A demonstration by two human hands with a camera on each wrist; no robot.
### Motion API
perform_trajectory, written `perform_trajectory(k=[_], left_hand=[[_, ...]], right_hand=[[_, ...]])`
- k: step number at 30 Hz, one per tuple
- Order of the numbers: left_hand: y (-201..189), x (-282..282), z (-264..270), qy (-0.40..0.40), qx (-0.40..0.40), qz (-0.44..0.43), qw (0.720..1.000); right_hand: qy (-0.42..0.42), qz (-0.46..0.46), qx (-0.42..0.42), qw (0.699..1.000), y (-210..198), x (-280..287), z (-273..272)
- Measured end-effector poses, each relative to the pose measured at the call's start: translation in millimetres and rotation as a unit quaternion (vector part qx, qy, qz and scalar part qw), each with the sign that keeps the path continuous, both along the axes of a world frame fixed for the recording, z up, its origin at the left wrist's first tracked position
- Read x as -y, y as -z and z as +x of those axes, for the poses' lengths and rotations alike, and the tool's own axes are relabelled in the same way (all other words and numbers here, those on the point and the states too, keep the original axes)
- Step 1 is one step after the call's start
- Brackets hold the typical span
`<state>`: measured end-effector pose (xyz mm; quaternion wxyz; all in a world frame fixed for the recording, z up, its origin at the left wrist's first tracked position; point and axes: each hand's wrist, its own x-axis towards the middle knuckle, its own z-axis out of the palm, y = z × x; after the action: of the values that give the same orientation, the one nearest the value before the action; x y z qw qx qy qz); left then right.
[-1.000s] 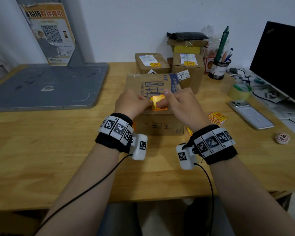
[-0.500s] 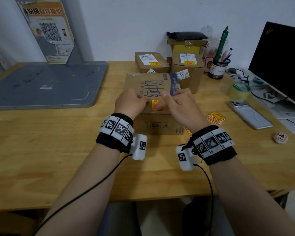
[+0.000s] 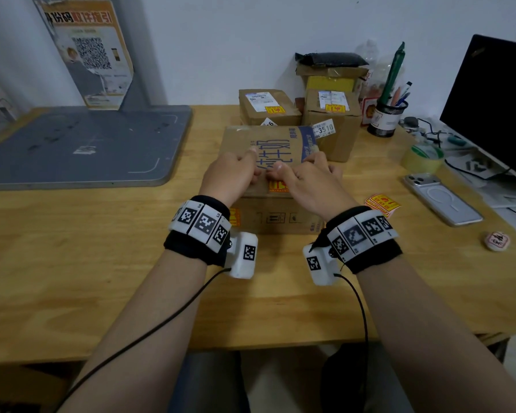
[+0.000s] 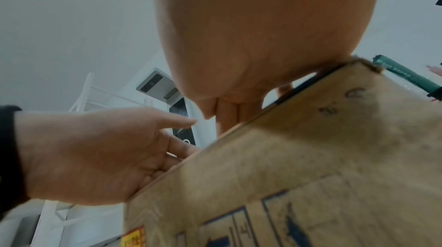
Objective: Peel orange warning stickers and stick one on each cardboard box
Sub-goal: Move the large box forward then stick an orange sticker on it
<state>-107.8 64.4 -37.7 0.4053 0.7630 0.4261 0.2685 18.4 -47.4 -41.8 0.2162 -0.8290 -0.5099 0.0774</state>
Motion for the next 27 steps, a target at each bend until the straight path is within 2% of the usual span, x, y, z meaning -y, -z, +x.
perform_trajectory(k=[4,8,14,19,22,27], left_hand=[[0,2,-1,-0.005,0.023,-0.001,1.0],[1,0,-1,-0.001,0.044,-0.012,0.999],[2,2,1,-0.002,0.033,0.007,0.999],[2,4,2,-0.013,0.032,0.008,0.999],[2,4,4,-0.017,0.022,0.011,1.0],[2,5,5,-0.019,0.0,0.027,0.999]], right_hand=[[-0.011,0.014,0.014,1.0,0,4,1],[-0.029,0.04,-0.011,0.999,-4,18,-3],[-0.007,-0.016,0.042,0.999,-2,10,-6],[-0.012,0.027,0.074,0.997,-4,6,-6],[0.001,0.044,0.066,0.997,-4,8,-3],[0.022,0.004,0.045,0.999,0,6,3]])
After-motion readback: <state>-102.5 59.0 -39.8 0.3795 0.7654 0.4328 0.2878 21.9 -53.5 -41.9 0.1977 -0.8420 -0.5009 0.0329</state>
